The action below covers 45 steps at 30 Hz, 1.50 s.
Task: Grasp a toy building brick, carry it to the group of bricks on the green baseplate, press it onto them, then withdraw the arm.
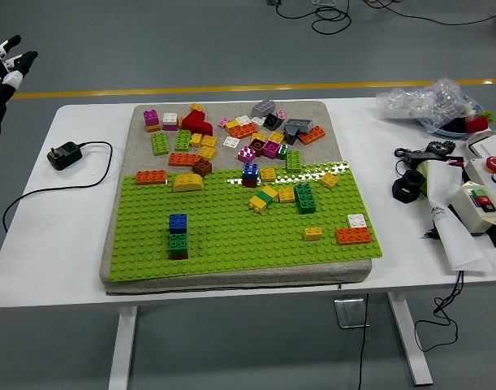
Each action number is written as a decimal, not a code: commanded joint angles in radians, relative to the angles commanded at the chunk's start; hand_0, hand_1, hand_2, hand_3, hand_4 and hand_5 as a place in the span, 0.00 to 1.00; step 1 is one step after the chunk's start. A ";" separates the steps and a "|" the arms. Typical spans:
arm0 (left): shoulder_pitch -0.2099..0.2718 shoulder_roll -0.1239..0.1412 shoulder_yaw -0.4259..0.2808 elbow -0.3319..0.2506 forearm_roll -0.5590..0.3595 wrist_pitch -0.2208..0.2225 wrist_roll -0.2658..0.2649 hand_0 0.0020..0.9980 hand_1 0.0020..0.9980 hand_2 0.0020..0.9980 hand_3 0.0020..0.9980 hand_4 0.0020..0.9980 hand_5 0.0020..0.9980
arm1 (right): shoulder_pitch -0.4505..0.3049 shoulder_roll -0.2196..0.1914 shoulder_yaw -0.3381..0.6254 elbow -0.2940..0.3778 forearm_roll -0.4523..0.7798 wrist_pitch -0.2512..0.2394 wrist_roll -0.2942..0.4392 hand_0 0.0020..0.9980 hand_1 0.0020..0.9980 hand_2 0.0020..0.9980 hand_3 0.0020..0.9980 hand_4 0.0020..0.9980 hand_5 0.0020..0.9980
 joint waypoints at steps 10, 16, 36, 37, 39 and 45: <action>-0.017 0.002 0.006 0.011 0.005 -0.002 0.002 1.00 0.99 0.87 0.98 0.79 0.73 | -0.002 0.000 -0.001 0.000 0.030 -0.007 0.001 0.77 0.69 0.74 0.76 1.00 0.76; -0.030 0.005 0.023 0.017 0.011 -0.007 0.003 1.00 0.99 0.86 0.95 0.79 0.73 | -0.002 -0.001 -0.003 0.000 0.052 -0.013 0.003 0.77 0.69 0.73 0.76 1.00 0.76; -0.050 0.012 0.018 0.029 0.030 -0.019 0.001 0.98 0.98 0.83 0.94 0.85 0.38 | 0.007 -0.006 -0.001 0.000 0.069 -0.016 0.006 0.77 0.69 0.73 0.76 1.00 0.75; -0.050 0.012 0.018 0.030 0.030 -0.021 0.000 0.98 0.98 0.83 0.94 0.85 0.38 | 0.007 -0.006 -0.001 0.000 0.069 -0.016 0.006 0.77 0.69 0.73 0.76 1.00 0.75; -0.051 0.012 0.018 0.030 0.030 -0.023 -0.003 0.98 0.98 0.83 0.94 0.85 0.38 | 0.007 -0.005 -0.001 0.000 0.070 -0.015 0.006 0.77 0.69 0.73 0.76 1.00 0.75; -0.056 0.012 0.019 0.031 0.030 -0.029 -0.013 0.87 0.96 0.86 0.96 0.83 0.24 | 0.006 -0.003 -0.003 0.000 0.072 -0.012 0.005 0.77 0.69 0.73 0.75 1.00 0.75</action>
